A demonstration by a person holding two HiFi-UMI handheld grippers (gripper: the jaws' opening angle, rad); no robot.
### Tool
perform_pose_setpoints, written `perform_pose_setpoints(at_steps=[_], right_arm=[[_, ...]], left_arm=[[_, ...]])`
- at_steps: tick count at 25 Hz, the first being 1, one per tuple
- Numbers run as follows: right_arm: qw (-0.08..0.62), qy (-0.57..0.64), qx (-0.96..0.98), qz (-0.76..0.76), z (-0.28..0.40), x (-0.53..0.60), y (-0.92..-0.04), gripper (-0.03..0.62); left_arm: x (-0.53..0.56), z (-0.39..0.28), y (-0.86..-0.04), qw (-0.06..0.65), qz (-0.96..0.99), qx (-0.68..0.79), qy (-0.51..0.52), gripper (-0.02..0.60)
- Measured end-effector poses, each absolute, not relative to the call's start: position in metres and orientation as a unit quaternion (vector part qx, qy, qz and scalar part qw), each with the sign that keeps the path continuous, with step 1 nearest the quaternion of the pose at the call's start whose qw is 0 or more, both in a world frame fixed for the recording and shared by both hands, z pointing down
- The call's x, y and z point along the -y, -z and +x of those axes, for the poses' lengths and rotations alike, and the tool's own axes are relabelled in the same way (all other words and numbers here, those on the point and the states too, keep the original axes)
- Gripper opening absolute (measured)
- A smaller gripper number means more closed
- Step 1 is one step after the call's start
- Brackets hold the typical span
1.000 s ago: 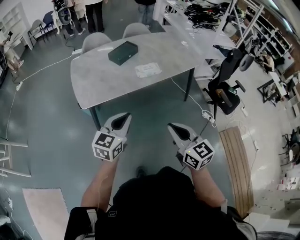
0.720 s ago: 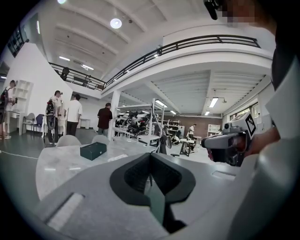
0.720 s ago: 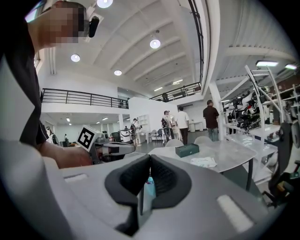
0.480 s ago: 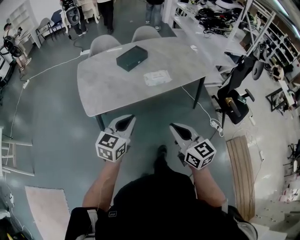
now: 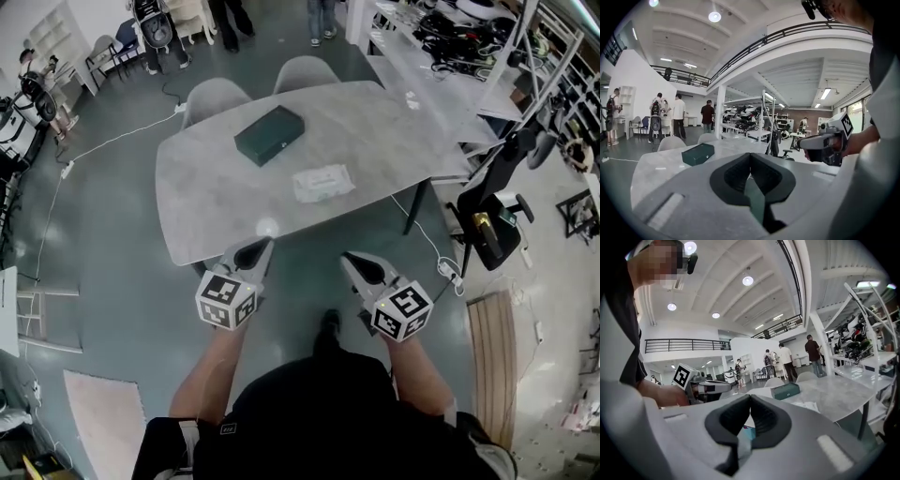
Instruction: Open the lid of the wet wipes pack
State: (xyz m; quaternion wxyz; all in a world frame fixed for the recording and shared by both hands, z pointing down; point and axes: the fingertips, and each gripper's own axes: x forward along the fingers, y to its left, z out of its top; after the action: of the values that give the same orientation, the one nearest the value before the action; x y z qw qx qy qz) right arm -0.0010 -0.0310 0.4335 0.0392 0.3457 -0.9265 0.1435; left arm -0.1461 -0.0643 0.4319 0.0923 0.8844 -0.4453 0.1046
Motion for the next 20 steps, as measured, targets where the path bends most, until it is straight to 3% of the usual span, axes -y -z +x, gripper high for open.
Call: perform_pose_setpoints(at_steps=[11,20], right_arm=[[0.043,-0.156,0.931,0.328,0.062,0.143,-0.447,0.003],[0.055,-0.168,0.929,0.325,0.058,0.187,-0.454,0.003]], left_arm=[[0.174,-0.071,-0.440,0.100,0.880,0.445,-0.132,0.009],[0.231,-0.061,-0.447,0.104,0.886,0.430,-0.139,0.009]])
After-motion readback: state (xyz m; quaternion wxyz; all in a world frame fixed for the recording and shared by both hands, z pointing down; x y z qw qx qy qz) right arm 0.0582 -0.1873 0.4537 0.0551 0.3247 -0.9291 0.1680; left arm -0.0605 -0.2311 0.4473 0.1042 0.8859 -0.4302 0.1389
